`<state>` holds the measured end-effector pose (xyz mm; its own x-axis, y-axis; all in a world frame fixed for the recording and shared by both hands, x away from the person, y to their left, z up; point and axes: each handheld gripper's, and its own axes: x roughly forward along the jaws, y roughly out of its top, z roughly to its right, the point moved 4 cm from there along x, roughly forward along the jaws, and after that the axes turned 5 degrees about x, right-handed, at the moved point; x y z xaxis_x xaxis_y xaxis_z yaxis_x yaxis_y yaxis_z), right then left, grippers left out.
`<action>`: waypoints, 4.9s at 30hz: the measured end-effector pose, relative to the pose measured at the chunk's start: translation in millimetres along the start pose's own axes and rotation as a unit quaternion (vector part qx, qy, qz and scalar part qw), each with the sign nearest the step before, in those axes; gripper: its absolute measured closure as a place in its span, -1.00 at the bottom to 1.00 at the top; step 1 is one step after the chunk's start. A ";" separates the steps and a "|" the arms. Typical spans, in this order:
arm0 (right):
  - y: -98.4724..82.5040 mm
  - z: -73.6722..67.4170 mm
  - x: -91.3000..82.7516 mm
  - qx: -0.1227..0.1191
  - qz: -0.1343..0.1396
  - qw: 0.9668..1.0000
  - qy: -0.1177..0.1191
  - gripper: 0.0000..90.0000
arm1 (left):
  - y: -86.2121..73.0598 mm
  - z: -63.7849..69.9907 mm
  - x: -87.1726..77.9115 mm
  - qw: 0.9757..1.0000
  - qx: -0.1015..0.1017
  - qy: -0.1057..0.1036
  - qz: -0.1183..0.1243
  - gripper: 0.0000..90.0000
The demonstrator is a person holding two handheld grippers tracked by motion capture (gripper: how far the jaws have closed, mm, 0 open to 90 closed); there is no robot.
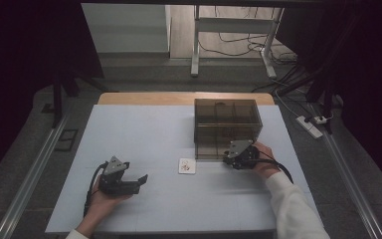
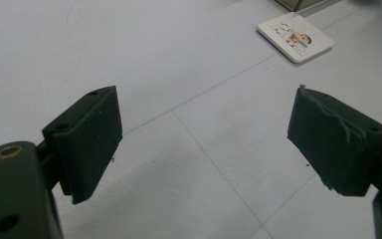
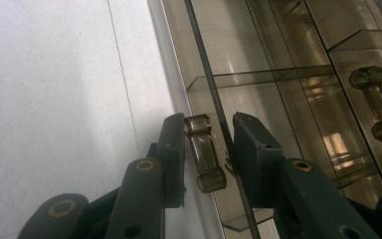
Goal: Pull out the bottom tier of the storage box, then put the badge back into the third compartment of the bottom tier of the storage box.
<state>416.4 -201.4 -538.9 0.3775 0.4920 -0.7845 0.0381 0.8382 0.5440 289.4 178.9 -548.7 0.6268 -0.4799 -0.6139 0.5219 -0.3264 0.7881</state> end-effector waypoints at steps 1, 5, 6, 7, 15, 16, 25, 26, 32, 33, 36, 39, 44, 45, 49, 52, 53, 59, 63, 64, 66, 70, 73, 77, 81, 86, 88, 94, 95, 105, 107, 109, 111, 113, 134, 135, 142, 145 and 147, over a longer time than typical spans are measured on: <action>-0.1 0.2 -0.2 -0.001 0.001 1.000 0.000 0.46 | 0.0 -0.1 0.1 1.000 0.000 0.000 0.000 -0.69; -2.4 1.1 -1.7 0.005 0.000 1.000 0.007 0.45 | 0.1 -0.7 0.4 1.000 -0.003 -0.001 0.001 -0.69; -2.7 1.2 -1.6 0.006 0.001 1.000 0.008 0.45 | 0.0 -0.8 0.5 1.000 -0.003 -0.001 0.001 -0.69; -2.9 1.2 -1.3 0.008 0.003 1.000 0.008 0.44 | 0.0 -0.8 0.5 1.000 -0.003 -0.001 0.000 -0.69; -3.0 1.5 -0.9 0.013 0.004 1.000 0.003 0.42 | 0.1 -0.5 0.7 1.000 -0.001 -0.001 0.000 -0.69; -2.9 1.5 -1.2 0.014 0.003 1.000 0.005 0.42 | 0.1 -0.5 0.7 1.000 -0.001 -0.001 0.000 -0.69; 0.4 5.3 -9.7 0.054 0.051 0.997 0.009 0.15 | 0.2 0.2 -0.7 1.000 -0.003 -0.004 0.003 -0.69; 1.6 5.7 -10.4 0.062 0.061 0.996 0.008 0.12 | 0.3 0.2 -0.8 1.000 -0.003 -0.005 0.003 -0.69; 7.4 6.9 -11.9 0.092 0.096 0.991 0.013 0.05 | 0.4 1.2 -2.8 1.000 -0.003 -0.007 0.007 -0.69; 8.6 7.1 -12.4 0.096 0.101 0.990 0.015 0.04 | 0.3 1.1 -3.3 1.000 -0.003 -0.007 0.008 -0.69; 12.2 7.5 -14.0 0.106 0.115 0.987 0.020 0.03 | 0.4 0.4 -4.5 1.000 -0.006 -0.009 0.011 -0.69; 15.4 7.4 -16.2 0.118 0.127 0.985 0.023 0.01 | -0.3 0.3 -5.2 1.000 -0.004 -0.010 0.012 -0.69; 18.5 8.5 -16.8 0.130 0.134 0.982 0.022 -0.02 | 0.8 2.6 -4.2 1.000 0.001 -0.013 0.012 -0.69; 18.7 8.0 -17.0 0.131 0.135 0.982 0.024 -0.03 | 0.8 3.1 -4.3 1.000 0.001 -0.013 0.012 -0.69; 21.1 7.3 -19.3 0.143 0.151 0.978 0.029 -0.05 | 0.4 2.6 -4.8 1.000 0.000 -0.008 0.010 -0.69; 24.8 7.0 -22.6 0.152 0.165 0.974 0.031 -0.08 | 0.3 3.2 -4.6 1.000 0.000 -0.006 0.009 -0.69; 26.5 6.5 -23.3 0.157 0.170 0.972 0.032 -0.09 | 0.4 3.5 -4.3 1.000 0.000 -0.005 0.008 -0.69; 34.1 3.7 -25.3 0.165 0.180 0.969 0.041 -0.15 | 0.4 3.9 -3.7 1.000 0.002 -0.003 0.006 -0.69; 35.6 2.1 -24.9 0.167 0.180 0.968 0.044 -0.17 | 0.4 4.7 -3.0 1.000 0.004 -0.003 0.005 -0.69; 35.7 1.9 -24.7 0.167 0.180 0.968 0.042 -0.17 | 0.4 5.0 -2.7 1.000 0.005 -0.003 0.005 -0.69; 36.2 1.6 -24.2 0.166 0.178 0.969 0.040 -0.18 | 0.4 5.5 -2.3 1.000 0.007 -0.003 0.004 -0.69; 39.6 -0.4 -23.9 0.167 0.183 0.968 0.042 -0.19 | 0.1 5.1 -2.3 1.000 0.006 -0.003 0.003 -0.69; 43.0 -2.7 -23.5 0.167 0.185 0.967 0.046 -0.19 | 0.3 5.4 -2.4 1.000 0.007 -0.001 0.003 -0.69; 48.5 -6.4 -23.1 0.161 0.186 0.968 0.046 -0.19 | 0.5 6.6 -1.2 1.000 0.009 -0.002 0.002 -0.69; 54.2 -10.0 -21.7 0.158 0.187 0.968 0.051 -0.19 | 0.5 6.5 -0.9 1.000 0.008 -0.003 0.001 -0.69; 57.9 -13.6 -19.1 0.155 0.183 0.969 0.058 -0.19 | 0.4 6.3 -1.4 1.000 0.008 -0.003 0.002 -0.69; 58.8 -14.8 -17.8 0.156 0.184 0.969 0.060 -0.19 | 0.4 6.0 -1.4 1.000 0.008 -0.003 0.002 -0.69; 61.1 -16.8 -14.7 0.155 0.181 0.969 0.063 -0.20 | 0.4 5.5 -1.3 1.000 0.006 -0.003 0.002 -0.69; 62.1 -17.2 -14.4 0.155 0.182 0.969 0.064 -0.20 | 0.4 5.4 -1.2 1.000 0.006 -0.003 0.002 -0.69; 71.6 -22.6 -12.3 0.145 0.183 0.970 0.069 -0.21 | 0.2 5.5 -1.0 1.000 0.006 -0.003 0.001 -0.69; 72.3 -22.8 -12.2 0.145 0.184 0.970 0.070 -0.21 | 0.2 5.1 -1.0 1.000 0.005 -0.003 0.001 -0.69; 73.1 -23.3 -11.6 0.146 0.184 0.969 0.071 -0.21 | 0.2 4.8 -0.9 1.000 0.004 -0.002 0.001 -0.69; 74.0 -24.4 -10.5 0.144 0.181 0.970 0.074 -0.21 | 0.3 4.9 -1.2 1.000 0.004 -0.002 0.001 -0.69; 75.0 -25.5 -8.6 0.142 0.180 0.970 0.077 -0.22 | 0.3 5.1 -1.5 1.000 0.004 -0.002 0.002 -0.69; 100.6 -39.3 17.5 0.118 0.136 0.978 0.106 -0.35 | 0.2 4.5 -1.3 1.000 0.002 -0.004 0.003 -0.69; 101.4 -40.2 19.5 0.119 0.136 0.978 0.108 -0.36 | 0.2 4.4 -1.4 1.000 0.001 -0.004 0.003 -0.69; 106.6 -43.3 32.5 0.111 0.108 0.982 0.110 -0.47 | 0.0 4.4 -0.9 1.000 0.002 -0.004 0.002 -0.69; 107.4 -44.5 36.0 0.108 0.093 0.984 0.107 -0.53 | 0.0 4.6 -0.4 1.000 0.002 -0.005 0.002 -0.69; 106.8 -45.2 38.7 0.106 0.087 0.985 0.108 -0.54 | 0.0 4.6 -0.2 1.000 0.002 -0.005 0.001 -0.69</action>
<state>393.2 -82.2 -524.6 0.1902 0.6811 -0.7071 0.1914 0.6807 0.7071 286.6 175.3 -548.4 0.6221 -0.4883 -0.6120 0.5184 -0.3289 0.7894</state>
